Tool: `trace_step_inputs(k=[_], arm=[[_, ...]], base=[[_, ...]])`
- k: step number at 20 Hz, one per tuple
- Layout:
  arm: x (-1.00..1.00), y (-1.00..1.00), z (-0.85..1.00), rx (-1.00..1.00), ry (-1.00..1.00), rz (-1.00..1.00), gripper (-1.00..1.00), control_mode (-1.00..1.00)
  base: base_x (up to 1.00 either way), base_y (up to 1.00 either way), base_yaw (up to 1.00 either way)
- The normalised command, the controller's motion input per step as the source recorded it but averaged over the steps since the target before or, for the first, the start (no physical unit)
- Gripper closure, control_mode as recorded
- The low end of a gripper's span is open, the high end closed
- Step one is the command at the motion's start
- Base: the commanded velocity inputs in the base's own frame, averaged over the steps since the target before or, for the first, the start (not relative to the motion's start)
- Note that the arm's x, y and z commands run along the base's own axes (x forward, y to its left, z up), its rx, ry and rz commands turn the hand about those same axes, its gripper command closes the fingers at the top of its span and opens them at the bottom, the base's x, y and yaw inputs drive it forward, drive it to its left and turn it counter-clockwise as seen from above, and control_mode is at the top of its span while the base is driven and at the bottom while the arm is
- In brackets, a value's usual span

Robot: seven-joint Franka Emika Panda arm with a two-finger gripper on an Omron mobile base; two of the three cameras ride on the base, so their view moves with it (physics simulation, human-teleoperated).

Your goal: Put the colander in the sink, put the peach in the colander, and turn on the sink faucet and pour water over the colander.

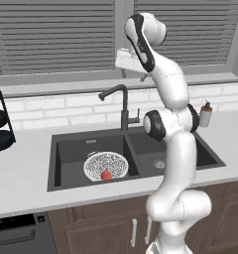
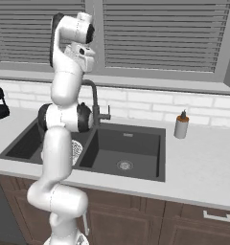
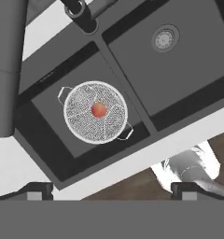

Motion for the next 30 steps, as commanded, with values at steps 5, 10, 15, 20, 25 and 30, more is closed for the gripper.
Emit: trace_step_inputs(k=[5, 10, 15, 20, 25, 30], arm=[[-1.0, -0.34, -0.01, -0.11, -0.63, -0.04, -1.0, -1.0], [-1.0, -0.09, -0.4, -0.17, -0.76, 0.0, -1.0, -1.0], [-0.87, -0.16, -0.67, -0.08, -0.43, 0.0, -1.0, -1.0], [-0.1, -0.37, -0.61, 0.02, -0.03, 0.02, -1.0, -1.0], [0.26, -0.32, -0.52, 0.11, 0.01, 0.04, -1.0, -1.0], [0.63, -0.19, -0.38, 0.15, 0.07, 0.03, -1.0, -1.0]], base=[[0.0, 0.0, 0.0], [0.0, 0.0, 0.0], [0.0, 0.0, 0.0], [0.0, 0.0, 0.0], [0.0, 0.0, 0.0], [0.0, 0.0, 0.0]])
